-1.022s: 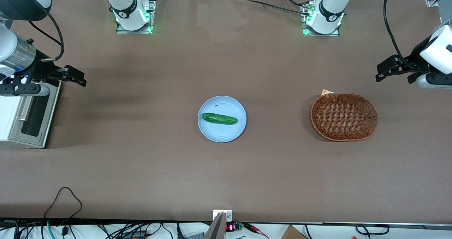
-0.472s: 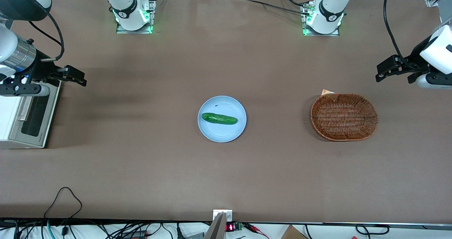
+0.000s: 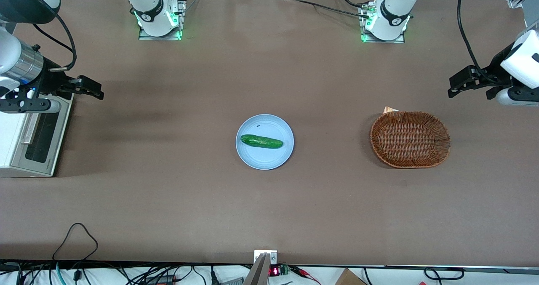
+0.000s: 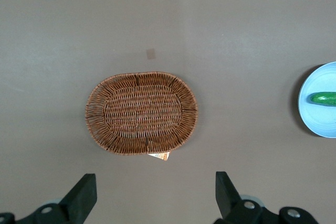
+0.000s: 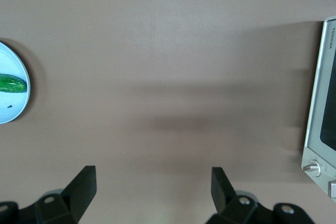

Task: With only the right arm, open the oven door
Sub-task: 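Move the right gripper down toward the toaster oven door handle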

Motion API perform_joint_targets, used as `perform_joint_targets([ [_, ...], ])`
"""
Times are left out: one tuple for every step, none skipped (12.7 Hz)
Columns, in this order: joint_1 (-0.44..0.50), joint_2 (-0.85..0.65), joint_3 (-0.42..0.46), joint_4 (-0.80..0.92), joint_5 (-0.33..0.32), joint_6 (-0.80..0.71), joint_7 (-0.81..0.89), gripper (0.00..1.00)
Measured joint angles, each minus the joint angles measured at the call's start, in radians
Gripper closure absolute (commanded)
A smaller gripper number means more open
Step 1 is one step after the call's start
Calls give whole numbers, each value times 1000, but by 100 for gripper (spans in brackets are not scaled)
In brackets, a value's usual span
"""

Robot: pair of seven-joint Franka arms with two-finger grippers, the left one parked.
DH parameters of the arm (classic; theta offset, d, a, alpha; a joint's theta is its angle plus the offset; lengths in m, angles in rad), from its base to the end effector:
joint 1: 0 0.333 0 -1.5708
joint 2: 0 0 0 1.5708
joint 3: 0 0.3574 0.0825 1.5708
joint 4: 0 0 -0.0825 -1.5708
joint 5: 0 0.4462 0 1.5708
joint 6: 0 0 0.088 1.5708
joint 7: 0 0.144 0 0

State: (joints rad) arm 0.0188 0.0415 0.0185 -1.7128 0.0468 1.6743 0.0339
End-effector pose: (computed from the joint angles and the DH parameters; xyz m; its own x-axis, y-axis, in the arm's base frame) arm 0.6266 0.0295 0.5359 0.9967 -0.0015 -0.0816 -0.0051 -0.9990 -0.0440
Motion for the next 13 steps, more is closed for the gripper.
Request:
perform_joint_targets([
  [0, 0, 0, 0, 0, -1, -1, 55],
  [0, 0, 0, 1, 0, -1, -1, 71],
  [0, 2, 0, 1, 0, -1, -1, 74],
  [0, 3, 0, 1, 0, -2, -1, 77],
  [0, 5, 0, 1, 0, -2, -1, 77],
  [0, 6, 0, 1, 0, -2, -1, 83],
  [0, 6, 0, 1, 0, -3, -1, 85],
  [0, 6, 0, 1, 0, -4, -1, 98],
  [0, 6, 0, 1, 0, -5, -1, 99],
  [0, 6, 0, 1, 0, -6, -1, 99],
  [0, 6, 0, 3, 0, -9, -2, 99],
  [-1, 6, 0, 6, 0, -14, -2, 99],
  [-1, 6, 0, 10, 0, -18, -2, 99],
])
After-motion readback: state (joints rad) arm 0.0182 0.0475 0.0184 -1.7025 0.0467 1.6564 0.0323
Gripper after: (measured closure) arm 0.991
